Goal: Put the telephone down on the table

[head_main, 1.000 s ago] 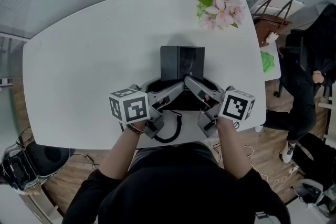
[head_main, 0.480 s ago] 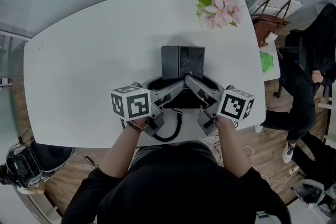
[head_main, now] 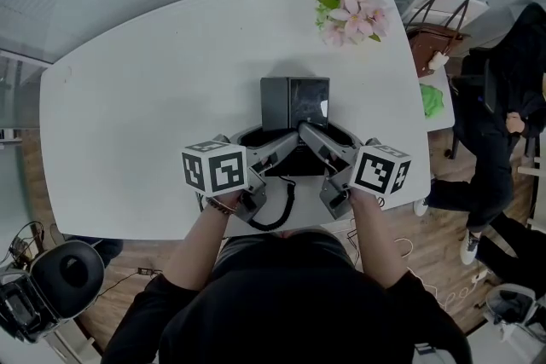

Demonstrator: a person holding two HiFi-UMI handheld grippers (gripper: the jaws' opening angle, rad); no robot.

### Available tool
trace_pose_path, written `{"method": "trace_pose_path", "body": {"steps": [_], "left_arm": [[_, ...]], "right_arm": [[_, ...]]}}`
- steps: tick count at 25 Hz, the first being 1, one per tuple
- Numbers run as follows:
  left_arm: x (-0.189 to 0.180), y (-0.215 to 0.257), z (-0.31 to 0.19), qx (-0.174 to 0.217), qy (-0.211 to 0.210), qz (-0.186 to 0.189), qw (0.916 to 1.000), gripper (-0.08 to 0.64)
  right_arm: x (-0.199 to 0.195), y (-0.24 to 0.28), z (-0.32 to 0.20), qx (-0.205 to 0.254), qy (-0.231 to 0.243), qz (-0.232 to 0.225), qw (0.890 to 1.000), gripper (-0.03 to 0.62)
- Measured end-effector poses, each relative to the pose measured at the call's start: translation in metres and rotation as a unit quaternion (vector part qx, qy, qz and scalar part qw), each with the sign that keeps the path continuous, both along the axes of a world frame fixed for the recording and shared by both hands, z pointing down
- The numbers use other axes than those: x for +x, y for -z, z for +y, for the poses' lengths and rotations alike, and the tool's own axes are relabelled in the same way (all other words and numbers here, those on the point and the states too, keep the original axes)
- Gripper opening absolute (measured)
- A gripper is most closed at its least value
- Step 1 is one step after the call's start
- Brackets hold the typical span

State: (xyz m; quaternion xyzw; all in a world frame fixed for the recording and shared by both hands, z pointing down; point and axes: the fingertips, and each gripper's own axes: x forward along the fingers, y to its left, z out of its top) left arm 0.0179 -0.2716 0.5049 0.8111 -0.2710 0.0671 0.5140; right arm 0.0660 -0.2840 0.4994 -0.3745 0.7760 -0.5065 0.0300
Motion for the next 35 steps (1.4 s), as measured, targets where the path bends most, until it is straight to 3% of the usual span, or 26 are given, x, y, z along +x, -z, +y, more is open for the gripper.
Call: {"method": "trace_pose_path", "body": {"steps": [9, 15, 22, 27, 31, 35], "left_arm": [[-0.004, -0.003, 0.001, 0.006, 0.01, -0.021, 0.9997, 0.287], [-0.01, -0.008, -0.002, 0.026, 0.018, -0.06, 0.9977, 0.287], [-0.012, -0.007, -0.003, 0.039, 0.023, -0.07, 0.9965, 0.285], [-0.012, -0.007, -0.003, 0.051, 0.021, -0.08, 0.9952, 0.287], [-0.013, -0.006, -0.002, 0.059, 0.022, -0.086, 0.9943, 0.287], [-0.018, -0.002, -0.003, 0.082, 0.027, -0.118, 0.9893, 0.287]], "right_arm": [[-0.002, -0.003, 0.001, 0.002, 0.003, 0.016, 1.0, 0.232], [-0.004, -0.003, 0.001, 0.004, 0.005, 0.024, 1.0, 0.265], [-0.003, -0.003, 0.001, 0.005, 0.002, 0.034, 0.999, 0.272], [-0.001, -0.004, 0.001, 0.029, 0.005, 0.074, 0.997, 0.267], [0.002, -0.002, 0.002, 0.031, 0.002, 0.072, 0.997, 0.267], [0.007, 0.008, 0.0, 0.055, -0.007, 0.097, 0.994, 0.272]]}}
